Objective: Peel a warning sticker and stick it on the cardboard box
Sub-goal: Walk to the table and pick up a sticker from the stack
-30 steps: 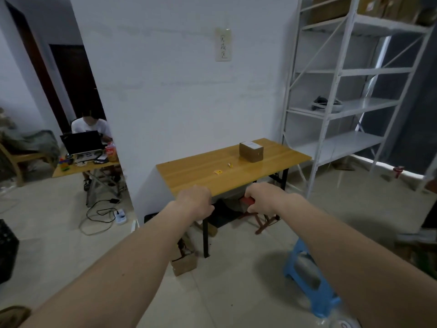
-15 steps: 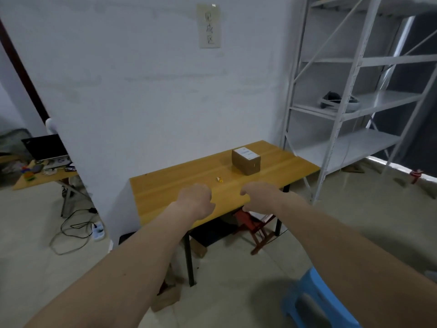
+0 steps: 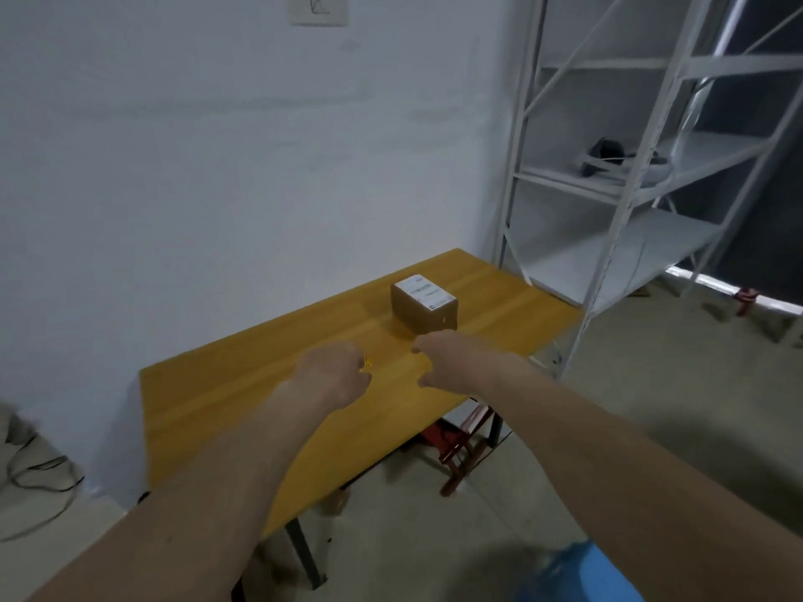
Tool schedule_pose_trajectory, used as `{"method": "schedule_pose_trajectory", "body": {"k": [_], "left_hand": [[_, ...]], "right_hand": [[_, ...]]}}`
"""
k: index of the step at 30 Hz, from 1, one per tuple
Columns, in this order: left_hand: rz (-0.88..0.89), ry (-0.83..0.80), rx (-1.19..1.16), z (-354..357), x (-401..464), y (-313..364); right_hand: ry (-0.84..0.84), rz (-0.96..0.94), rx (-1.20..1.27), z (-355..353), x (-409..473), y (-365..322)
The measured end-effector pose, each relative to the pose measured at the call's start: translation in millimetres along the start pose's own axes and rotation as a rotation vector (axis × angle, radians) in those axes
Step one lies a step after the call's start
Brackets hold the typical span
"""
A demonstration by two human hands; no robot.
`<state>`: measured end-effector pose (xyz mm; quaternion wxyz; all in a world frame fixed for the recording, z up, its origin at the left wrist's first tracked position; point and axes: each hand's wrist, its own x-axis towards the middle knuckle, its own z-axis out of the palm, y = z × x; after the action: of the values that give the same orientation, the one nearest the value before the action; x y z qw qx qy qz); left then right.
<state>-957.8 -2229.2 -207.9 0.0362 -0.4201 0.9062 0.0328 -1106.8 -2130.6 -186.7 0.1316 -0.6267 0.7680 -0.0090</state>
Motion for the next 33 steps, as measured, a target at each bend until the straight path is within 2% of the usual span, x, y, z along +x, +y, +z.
{"method": "schedule_pose_trajectory", "body": {"k": [8,19,27,33], "left_hand": [[0.055,-0.07,-0.168,23.3,112.9,44.2],[-0.107,-0.137,-0.163,54.8,237.4,85.7],[-0.192,-0.117,-0.247,58.9,291.7,77.7],[-0.202,-0.077,-0.361,71.4,330.2,57.5]], "right_hand": [[-0.004,0.061,0.046,-14.2,81.2,83.8],[-0.105,-0.076,0.078,-1.7,203.5,181.2],[-0.153,-0.208,0.044,1.2,280.7,201.6],[-0.161,-0.197,0.017,-2.9,326.9,212.8]]}}
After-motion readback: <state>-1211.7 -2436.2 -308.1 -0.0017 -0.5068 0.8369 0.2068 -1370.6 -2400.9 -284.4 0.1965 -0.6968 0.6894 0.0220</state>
